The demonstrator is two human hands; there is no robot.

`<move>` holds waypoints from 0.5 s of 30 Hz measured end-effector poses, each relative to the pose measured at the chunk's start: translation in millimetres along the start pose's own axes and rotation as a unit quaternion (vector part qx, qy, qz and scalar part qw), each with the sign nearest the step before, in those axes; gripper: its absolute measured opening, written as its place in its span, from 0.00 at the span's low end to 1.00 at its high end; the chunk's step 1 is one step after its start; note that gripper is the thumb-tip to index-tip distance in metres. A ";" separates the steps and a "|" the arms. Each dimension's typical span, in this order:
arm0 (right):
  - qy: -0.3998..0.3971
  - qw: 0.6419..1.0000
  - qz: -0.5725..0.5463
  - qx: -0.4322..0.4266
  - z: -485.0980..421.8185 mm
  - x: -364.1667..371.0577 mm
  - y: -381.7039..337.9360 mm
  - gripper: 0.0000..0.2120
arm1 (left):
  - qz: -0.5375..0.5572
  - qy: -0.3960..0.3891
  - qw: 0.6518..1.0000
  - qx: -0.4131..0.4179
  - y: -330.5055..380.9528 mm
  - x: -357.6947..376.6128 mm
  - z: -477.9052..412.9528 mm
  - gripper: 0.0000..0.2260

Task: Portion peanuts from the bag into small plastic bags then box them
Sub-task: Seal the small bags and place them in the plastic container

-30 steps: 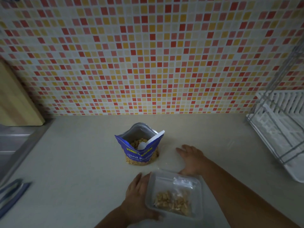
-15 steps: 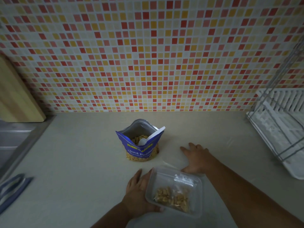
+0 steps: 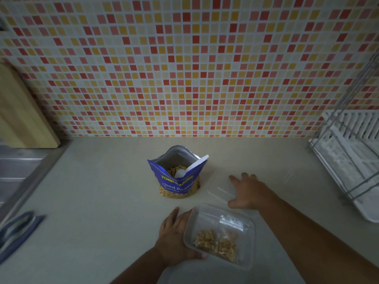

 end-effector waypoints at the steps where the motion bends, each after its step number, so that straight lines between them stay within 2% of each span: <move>1: -0.003 1.000 -0.008 0.002 3.1 -6.1 1.0 0.46 | 0.001 0.001 1.000 0.001 0.1 0.1 0.2 0.58; 6: -0.018 0.999 -0.031 -0.036 47.6 -22.7 -9.6 0.45 | -0.009 0.000 1.000 0.007 3.2 -1.3 0.4 0.61; 11: 0.003 0.992 0.024 -0.127 110.5 5.1 -40.3 0.43 | -0.010 -0.001 1.000 0.002 3.5 -1.3 0.1 0.63; 15: 0.025 0.988 0.041 -0.150 128.0 28.0 -51.1 0.44 | -0.047 -0.020 0.999 -0.004 1.2 3.5 -1.6 0.66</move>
Point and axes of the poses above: each hand's wrist, its own z-axis away from the middle knuckle, its own x-axis out of the palm, y = z × x, the point moved 9 cm from there along -z, towards the middle knuckle, and after that the axes turned 12 degrees about x, right-handed, at the moved point
